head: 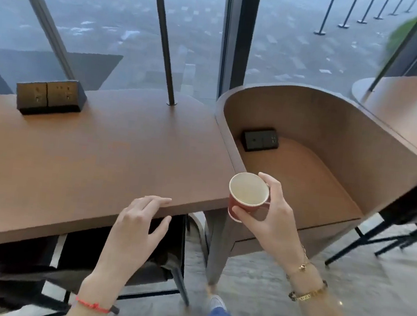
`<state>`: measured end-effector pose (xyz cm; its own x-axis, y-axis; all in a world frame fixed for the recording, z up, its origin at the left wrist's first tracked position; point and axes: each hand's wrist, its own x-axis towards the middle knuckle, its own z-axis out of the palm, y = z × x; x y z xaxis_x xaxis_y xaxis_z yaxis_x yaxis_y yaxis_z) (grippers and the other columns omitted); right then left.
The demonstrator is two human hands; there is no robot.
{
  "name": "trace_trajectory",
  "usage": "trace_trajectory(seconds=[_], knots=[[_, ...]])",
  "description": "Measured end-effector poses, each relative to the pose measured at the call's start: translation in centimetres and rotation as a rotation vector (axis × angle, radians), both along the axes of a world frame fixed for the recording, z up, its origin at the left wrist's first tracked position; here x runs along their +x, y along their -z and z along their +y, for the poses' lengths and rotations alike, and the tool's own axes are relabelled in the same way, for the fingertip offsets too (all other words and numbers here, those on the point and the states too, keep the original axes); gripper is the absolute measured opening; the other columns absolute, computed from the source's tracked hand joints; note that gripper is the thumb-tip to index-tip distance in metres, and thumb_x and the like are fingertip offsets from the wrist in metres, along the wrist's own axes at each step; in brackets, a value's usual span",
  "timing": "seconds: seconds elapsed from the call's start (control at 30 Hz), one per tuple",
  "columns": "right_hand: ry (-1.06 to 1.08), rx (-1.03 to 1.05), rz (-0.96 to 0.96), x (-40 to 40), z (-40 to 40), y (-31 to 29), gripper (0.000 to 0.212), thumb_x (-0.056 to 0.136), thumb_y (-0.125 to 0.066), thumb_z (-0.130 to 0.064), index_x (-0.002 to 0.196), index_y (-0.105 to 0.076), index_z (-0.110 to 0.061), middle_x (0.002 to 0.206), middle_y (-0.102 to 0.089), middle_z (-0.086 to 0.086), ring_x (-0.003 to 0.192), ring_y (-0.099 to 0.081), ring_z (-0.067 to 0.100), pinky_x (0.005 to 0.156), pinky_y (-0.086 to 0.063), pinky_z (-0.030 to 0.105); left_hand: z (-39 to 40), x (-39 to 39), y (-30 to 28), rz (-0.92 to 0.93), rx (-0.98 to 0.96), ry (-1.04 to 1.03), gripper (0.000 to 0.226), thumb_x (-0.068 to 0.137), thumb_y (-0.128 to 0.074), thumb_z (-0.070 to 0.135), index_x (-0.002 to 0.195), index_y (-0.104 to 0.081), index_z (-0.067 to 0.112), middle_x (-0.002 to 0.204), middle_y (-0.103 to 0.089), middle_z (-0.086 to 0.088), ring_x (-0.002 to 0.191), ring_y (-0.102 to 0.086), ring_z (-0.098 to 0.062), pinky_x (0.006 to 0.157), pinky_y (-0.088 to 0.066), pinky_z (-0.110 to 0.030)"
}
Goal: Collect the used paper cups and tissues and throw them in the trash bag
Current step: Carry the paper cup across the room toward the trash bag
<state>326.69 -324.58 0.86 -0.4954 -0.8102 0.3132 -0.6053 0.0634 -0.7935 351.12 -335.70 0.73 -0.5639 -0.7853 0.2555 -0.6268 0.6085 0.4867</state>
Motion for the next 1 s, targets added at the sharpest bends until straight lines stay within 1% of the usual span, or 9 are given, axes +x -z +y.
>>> trace_trajectory(seconds=[0.17, 0.23, 0.3, 0.47, 0.57, 0.67, 0.8, 0.93, 1.0], knots=[[0.223, 0.044, -0.007, -0.9, 8.2, 0.9, 0.078, 0.068, -0.079, -0.044, 0.131, -0.034, -0.036, 0.116, -0.053, -0.017, 0.104, -0.053, 0.000, 0.083, -0.045, 0.008, 3.1, -3.6, 0.2, -0.020, 0.029, 0.209, 0.033, 0.087, -0.065, 0.028, 0.120, -0.060, 0.028, 0.117, -0.059, 0.015, 0.112, -0.053, -0.005, 0.095, -0.045, -0.026], [0.305, 0.063, -0.027, -1.3, 11.1, 1.3, 0.079, 0.068, -0.080, -0.043, 0.132, -0.034, -0.036, 0.116, -0.053, -0.016, 0.105, -0.053, 0.001, 0.086, -0.044, 0.012, 4.4, -5.4, 0.2, -0.034, 0.034, 0.286, 0.034, 0.088, -0.064, 0.028, 0.122, -0.059, 0.029, 0.119, -0.058, 0.015, 0.112, -0.052, -0.005, 0.094, -0.044, -0.024], [0.380, 0.073, -0.044, -1.8, 14.0, 1.8, 0.079, 0.069, -0.079, -0.042, 0.132, -0.033, -0.035, 0.117, -0.054, -0.015, 0.106, -0.052, 0.000, 0.087, -0.041, 0.008, 5.7, -7.5, 0.3, -0.044, 0.041, 0.359, 0.034, 0.089, -0.062, 0.029, 0.123, -0.059, 0.028, 0.121, -0.058, 0.014, 0.113, -0.051, -0.004, 0.095, -0.044, -0.026], [0.546, 0.083, -0.095, -4.1, 21.1, 2.8, 0.079, 0.066, -0.078, -0.046, 0.131, -0.034, -0.035, 0.111, -0.052, -0.026, 0.102, -0.052, -0.008, 0.077, -0.040, 0.000, 9.9, -13.9, 0.6, -0.047, 0.046, 0.524, 0.031, 0.090, -0.063, 0.028, 0.121, -0.062, 0.025, 0.118, -0.060, 0.013, 0.102, -0.052, -0.005, 0.085, -0.040, -0.020], [0.654, 0.078, -0.106, -6.2, 25.9, 3.3, 0.078, 0.065, -0.080, -0.043, 0.129, -0.037, -0.037, 0.109, -0.050, -0.033, 0.100, -0.051, -0.012, 0.074, -0.037, -0.002, 13.2, -18.5, 1.0, -0.041, 0.047, 0.614, 0.031, 0.089, -0.065, 0.026, 0.120, -0.063, 0.024, 0.115, -0.061, 0.012, 0.107, -0.055, -0.010, 0.088, -0.045, -0.026], [0.741, 0.093, -0.117, -8.8, 31.2, 3.5, 0.078, 0.065, -0.079, -0.044, 0.128, -0.035, -0.041, 0.114, -0.049, -0.031, 0.102, -0.053, -0.006, 0.077, -0.038, 0.000, 17.2, -23.5, 1.5, -0.046, 0.053, 0.701, 0.031, 0.089, -0.065, 0.025, 0.119, -0.063, 0.022, 0.114, -0.062, 0.011, 0.105, -0.056, -0.012, 0.087, -0.048, -0.030], [0.852, 0.109, -0.129, -12.4, 38.6, 3.6, 0.078, 0.066, -0.079, -0.043, 0.130, -0.034, -0.039, 0.122, -0.052, -0.015, 0.106, -0.054, 0.008, 0.090, -0.046, 0.023, 23.5, -30.2, 2.0, -0.047, 0.063, 0.806, 0.031, 0.088, -0.066, 0.023, 0.119, -0.063, 0.023, 0.114, -0.061, 0.012, 0.104, -0.056, -0.010, 0.083, -0.044, -0.024], [0.961, 0.108, -0.143, -15.9, 45.6, 4.1, 0.078, 0.068, -0.078, -0.041, 0.132, -0.033, -0.039, 0.128, -0.049, -0.018, 0.110, -0.052, 0.002, 0.089, -0.040, 0.009, 30.3, -36.6, 2.4, -0.057, 0.091, 0.903, 0.031, 0.087, -0.066, 0.022, 0.118, -0.063, 0.023, 0.111, -0.062, 0.012, 0.100, -0.058, -0.012, 0.082, -0.047, -0.028], [1.025, 0.106, -0.153, -17.3, 48.8, 4.3, 0.079, 0.069, -0.079, -0.039, 0.133, -0.033, -0.036, 0.130, -0.048, -0.018, 0.113, -0.050, 0.002, 0.093, -0.040, 0.013, 33.4, -39.6, 2.4, -0.079, 0.104, 0.966, 0.030, 0.088, -0.064, 0.025, 0.118, -0.063, 0.023, 0.109, -0.062, 0.010, 0.093, -0.060, -0.012, 0.083, -0.051, -0.034]])
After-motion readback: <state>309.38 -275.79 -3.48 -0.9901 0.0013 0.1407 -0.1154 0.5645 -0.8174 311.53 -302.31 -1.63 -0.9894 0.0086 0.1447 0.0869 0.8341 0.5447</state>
